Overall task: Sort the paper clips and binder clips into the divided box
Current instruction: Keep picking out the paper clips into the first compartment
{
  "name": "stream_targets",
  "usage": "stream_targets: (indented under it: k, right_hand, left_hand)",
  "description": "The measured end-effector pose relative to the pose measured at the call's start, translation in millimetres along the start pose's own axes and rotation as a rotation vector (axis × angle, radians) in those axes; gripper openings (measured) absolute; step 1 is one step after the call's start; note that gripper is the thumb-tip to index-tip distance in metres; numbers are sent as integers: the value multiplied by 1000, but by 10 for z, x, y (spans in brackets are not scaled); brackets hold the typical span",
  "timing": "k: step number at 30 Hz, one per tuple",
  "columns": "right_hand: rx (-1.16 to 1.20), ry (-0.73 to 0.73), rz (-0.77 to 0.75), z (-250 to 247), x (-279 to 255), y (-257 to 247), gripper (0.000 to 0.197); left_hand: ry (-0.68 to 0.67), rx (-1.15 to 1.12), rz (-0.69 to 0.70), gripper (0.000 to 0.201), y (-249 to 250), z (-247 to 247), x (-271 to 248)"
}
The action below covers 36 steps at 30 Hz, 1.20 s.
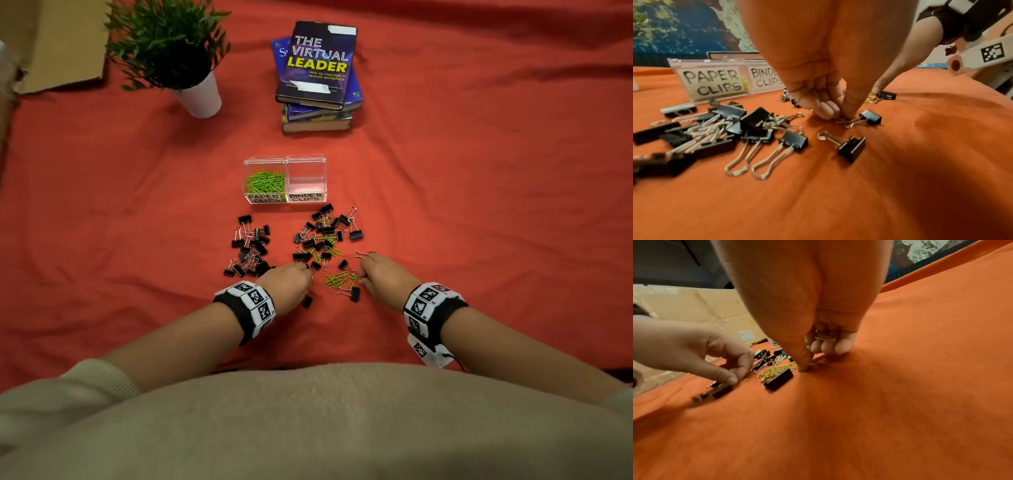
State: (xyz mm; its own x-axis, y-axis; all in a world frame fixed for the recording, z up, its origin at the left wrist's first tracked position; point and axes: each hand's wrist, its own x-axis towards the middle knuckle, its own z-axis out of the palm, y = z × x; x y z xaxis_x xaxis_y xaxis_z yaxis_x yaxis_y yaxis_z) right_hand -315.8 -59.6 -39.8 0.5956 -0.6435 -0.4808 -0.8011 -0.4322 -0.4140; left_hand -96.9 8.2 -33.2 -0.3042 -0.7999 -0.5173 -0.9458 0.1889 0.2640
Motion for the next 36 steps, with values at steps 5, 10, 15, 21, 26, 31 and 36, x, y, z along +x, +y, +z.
stream_targets:
  k: [5,10,15,21,26,31,36]
  right_hand:
    - [-23,-2,-7,45,5,-1,22]
    - [428,73,113,-54,-8,129,13]
    - [908,60,271,-239,73,100,31]
    - [644,94,243,-223,232,-135,20]
    - [350,82,194,-116,372,-208,18]
    - [328,179,153,-221,358,-75,10]
    - [131,23,-67,-210,219,-34,19]
  left_hand:
    - [26,47,-16,25,45,44,9]
    - [125,-389,-123,2,92,-160,26]
    - [130,-657,-169,24,190,-234,160]
    - [104,-391,-100,14,299,-130,294]
    - [81,-139,12,23,262,-36,302]
    - [101,64,60,25,253,-27,298]
    - [66,111,47,26,276,-63,299]
